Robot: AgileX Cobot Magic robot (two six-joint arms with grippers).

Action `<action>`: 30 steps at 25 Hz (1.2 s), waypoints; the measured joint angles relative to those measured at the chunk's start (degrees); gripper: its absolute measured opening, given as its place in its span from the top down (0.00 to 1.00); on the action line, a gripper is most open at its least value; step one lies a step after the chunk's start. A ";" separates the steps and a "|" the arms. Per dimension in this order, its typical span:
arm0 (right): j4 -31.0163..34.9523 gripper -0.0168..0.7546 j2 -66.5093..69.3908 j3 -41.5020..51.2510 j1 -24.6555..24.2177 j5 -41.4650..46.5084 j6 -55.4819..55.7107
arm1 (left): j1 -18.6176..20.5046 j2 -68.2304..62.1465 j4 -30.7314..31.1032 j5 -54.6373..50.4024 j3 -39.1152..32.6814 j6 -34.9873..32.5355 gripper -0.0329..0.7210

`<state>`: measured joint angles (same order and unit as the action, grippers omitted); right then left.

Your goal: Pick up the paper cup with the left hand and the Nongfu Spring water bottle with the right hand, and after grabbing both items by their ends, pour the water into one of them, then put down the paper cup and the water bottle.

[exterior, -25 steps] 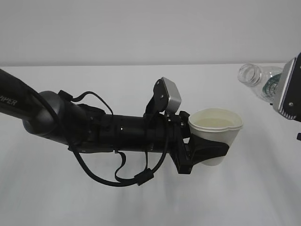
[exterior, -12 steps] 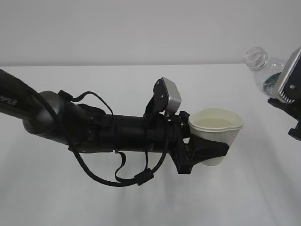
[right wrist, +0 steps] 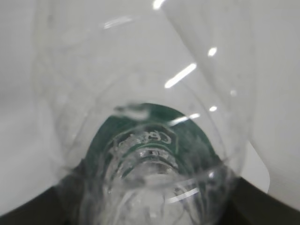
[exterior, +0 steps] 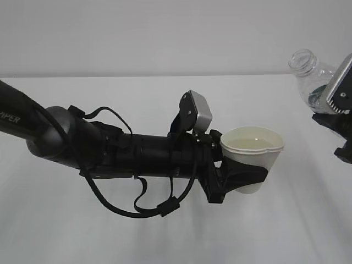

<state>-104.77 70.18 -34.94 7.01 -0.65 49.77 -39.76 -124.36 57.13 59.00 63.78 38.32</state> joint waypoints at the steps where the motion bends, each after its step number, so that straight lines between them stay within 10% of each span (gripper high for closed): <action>1: 0.00 0.45 0.00 0.00 0.00 0.00 0.00 | 0.00 0.00 0.00 0.00 0.00 0.00 0.41; 13: 0.00 0.45 0.00 0.00 0.00 -0.11 0.14 | 2.21 0.00 0.00 0.00 0.00 -0.75 0.41; 30: 0.00 0.45 0.00 0.00 0.00 -0.21 0.14 | 14.99 0.00 -3.93 1.87 -3.13 -3.59 0.41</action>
<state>-104.77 70.18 -34.94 7.01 -0.86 49.91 -24.78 -124.36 53.20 60.87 60.65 34.73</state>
